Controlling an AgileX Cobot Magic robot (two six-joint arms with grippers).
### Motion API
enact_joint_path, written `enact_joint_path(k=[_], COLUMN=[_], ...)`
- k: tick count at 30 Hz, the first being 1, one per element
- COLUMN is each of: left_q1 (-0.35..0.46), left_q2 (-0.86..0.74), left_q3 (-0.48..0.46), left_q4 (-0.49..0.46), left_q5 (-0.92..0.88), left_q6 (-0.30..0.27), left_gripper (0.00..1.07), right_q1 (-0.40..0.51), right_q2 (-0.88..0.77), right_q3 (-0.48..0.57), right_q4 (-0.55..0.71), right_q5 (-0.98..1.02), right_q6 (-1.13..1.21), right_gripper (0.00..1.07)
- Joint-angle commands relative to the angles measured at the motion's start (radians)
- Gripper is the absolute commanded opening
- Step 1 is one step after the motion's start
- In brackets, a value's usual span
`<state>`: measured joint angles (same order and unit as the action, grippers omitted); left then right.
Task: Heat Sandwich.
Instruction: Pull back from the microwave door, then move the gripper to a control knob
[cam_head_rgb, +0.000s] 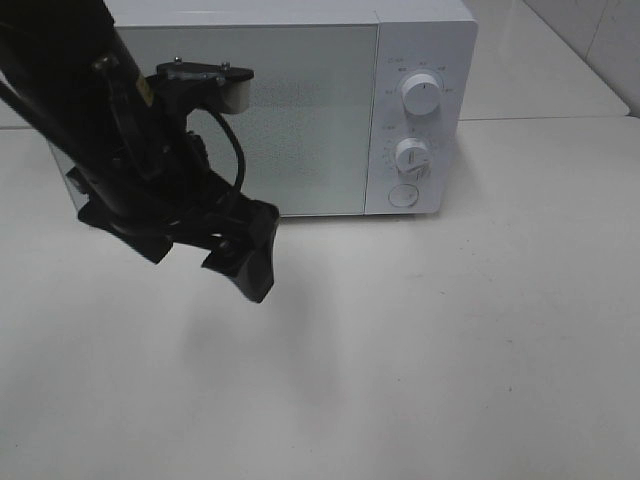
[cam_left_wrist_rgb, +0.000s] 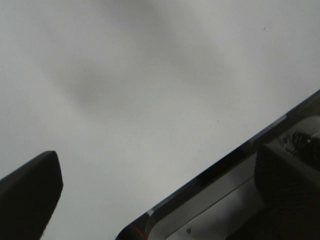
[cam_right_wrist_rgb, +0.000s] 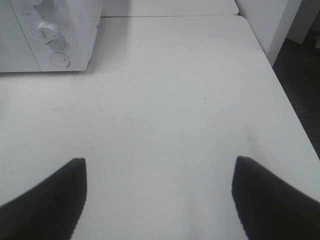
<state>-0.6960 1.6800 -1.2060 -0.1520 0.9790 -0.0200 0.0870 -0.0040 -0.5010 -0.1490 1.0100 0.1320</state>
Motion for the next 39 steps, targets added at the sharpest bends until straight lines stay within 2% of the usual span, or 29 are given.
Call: enact_joint_path(k=[1, 6, 10, 12, 15, 17, 20, 22, 23, 26, 29, 32, 34, 35, 39], left_q1=[0.001, 0.001, 0.035, 0.094, 0.133, 0.196, 0.238, 0.309, 0.309, 0.393, 0.435, 0.511, 0.529, 0.557, 0.589], left_q2=[-0.008, -0.026, -0.049, -0.082, -0.107, -0.149, -0.180, -0.219, -0.219, -0.274, -0.301, -0.372, -0.394, -0.436, -0.503], left_q3=[-0.005, -0.005, -0.005, -0.005, -0.005, -0.005, -0.005, -0.005, -0.005, -0.005, -0.003, 0.047, 0.066, 0.116, 0.182], left_q4=[0.037, 0.082, 0.075, 0.070, 0.062, 0.050, 0.047, 0.047, 0.047, 0.047, 0.048, 0.047, 0.047, 0.047, 0.049], left_q5=[0.096, 0.160, 0.184, 0.188, 0.193, 0.217, 0.228, 0.249, 0.249, 0.286, 0.299, 0.298, 0.296, 0.289, 0.283], left_q6=[-0.037, -0.088, -0.087, -0.081, -0.074, -0.048, -0.040, -0.034, -0.034, -0.021, -0.013, -0.001, -0.001, 0.000, 0.000], left_gripper=[0.98, 0.98, 0.98, 0.98, 0.98, 0.98, 0.98, 0.98, 0.98, 0.98, 0.98, 0.98, 0.98, 0.98, 0.98], right_q1=[-0.003, -0.003, -0.003, -0.003, -0.003, -0.003, -0.003, -0.003, -0.003, -0.003, -0.003, -0.003, -0.003, -0.003, -0.003], right_q2=[-0.027, -0.027, -0.027, -0.027, -0.027, -0.027, -0.027, -0.027, -0.027, -0.027, -0.027, -0.027, -0.027, -0.027, -0.027], right_q3=[0.001, 0.001, 0.001, 0.001, 0.001, 0.001, 0.001, 0.001, 0.001, 0.001, 0.001, 0.001, 0.001, 0.001, 0.001], right_q4=[0.001, 0.001, 0.001, 0.001, 0.001, 0.001, 0.001, 0.001, 0.001, 0.000, 0.000, 0.000, 0.000, 0.000, 0.000], right_q5=[-0.015, -0.015, -0.015, -0.015, -0.015, -0.015, -0.015, -0.015, -0.015, -0.015, -0.015, -0.015, -0.015, -0.015, -0.015], right_q6=[-0.012, -0.012, -0.012, -0.012, -0.012, -0.012, -0.012, -0.012, -0.012, -0.011, -0.011, -0.011, -0.011, -0.011, -0.011], right_gripper=[0.75, 0.75, 0.75, 0.75, 0.75, 0.75, 0.75, 0.75, 0.75, 0.75, 0.75, 0.75, 0.75, 0.75, 0.75])
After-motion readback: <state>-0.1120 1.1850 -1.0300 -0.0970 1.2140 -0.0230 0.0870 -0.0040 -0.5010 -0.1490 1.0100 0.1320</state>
